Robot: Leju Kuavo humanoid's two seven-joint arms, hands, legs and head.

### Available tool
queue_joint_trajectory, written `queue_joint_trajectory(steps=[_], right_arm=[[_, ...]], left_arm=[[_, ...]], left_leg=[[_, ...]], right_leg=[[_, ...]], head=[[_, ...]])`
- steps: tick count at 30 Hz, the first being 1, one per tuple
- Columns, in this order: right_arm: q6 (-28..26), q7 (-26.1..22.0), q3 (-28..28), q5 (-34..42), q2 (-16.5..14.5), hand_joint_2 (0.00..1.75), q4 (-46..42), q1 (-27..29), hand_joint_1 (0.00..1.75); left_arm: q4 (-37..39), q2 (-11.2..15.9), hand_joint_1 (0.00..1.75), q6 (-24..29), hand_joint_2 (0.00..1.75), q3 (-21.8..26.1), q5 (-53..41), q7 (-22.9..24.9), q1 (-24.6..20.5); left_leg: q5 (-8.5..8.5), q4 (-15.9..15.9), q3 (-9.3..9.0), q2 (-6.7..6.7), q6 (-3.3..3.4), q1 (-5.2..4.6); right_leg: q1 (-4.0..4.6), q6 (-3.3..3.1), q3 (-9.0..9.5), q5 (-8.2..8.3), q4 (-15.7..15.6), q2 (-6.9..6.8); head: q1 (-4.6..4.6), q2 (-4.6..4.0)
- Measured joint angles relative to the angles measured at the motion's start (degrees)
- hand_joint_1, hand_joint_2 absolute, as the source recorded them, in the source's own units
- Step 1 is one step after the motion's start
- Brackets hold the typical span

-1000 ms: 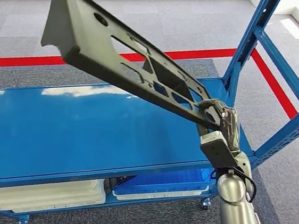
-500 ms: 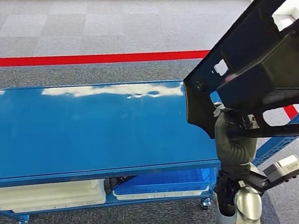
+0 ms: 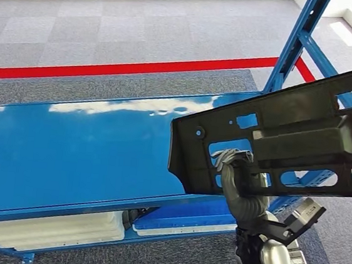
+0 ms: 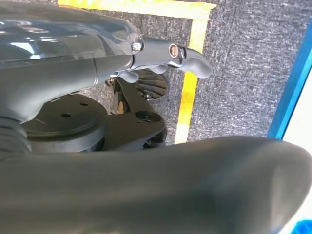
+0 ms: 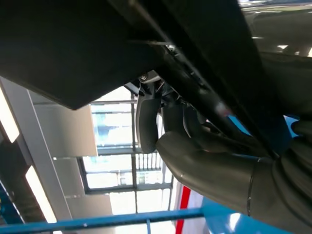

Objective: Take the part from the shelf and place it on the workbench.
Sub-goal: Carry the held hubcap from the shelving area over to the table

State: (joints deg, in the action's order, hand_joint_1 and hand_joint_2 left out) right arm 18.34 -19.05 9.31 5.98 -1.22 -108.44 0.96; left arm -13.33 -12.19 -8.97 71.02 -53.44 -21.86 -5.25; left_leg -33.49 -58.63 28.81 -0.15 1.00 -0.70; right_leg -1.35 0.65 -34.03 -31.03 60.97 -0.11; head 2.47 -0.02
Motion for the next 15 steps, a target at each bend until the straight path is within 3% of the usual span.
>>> queue_joint_trajectory(steps=[10, 15], right_arm=[[0.19, 0.39, 3.93, -0.03, 2.74, 1.75, -0.01, -0.13, 1.75], [0.06, 0.90, 4.84, -0.02, 3.59, 1.75, -0.20, -0.46, 1.75]], left_arm=[[0.00, 0.45, 0.00, 0.36, 1.75, 1.47, 1.17, 2.06, -0.02], [0.00, 0.49, 0.00, 0.24, 1.75, 1.73, 1.23, 2.07, -0.08]], left_leg=[[-0.17, -0.37, 0.07, 0.00, 0.27, -0.30], [0.72, 0.30, -0.07, 0.14, 1.24, -0.11]], right_leg=[[-0.35, 0.31, 0.03, 0.15, -0.08, -0.04], [-0.46, 1.38, 0.05, 0.03, 0.01, 0.05]], head=[[0.00, -0.01], [-0.01, 0.01]])
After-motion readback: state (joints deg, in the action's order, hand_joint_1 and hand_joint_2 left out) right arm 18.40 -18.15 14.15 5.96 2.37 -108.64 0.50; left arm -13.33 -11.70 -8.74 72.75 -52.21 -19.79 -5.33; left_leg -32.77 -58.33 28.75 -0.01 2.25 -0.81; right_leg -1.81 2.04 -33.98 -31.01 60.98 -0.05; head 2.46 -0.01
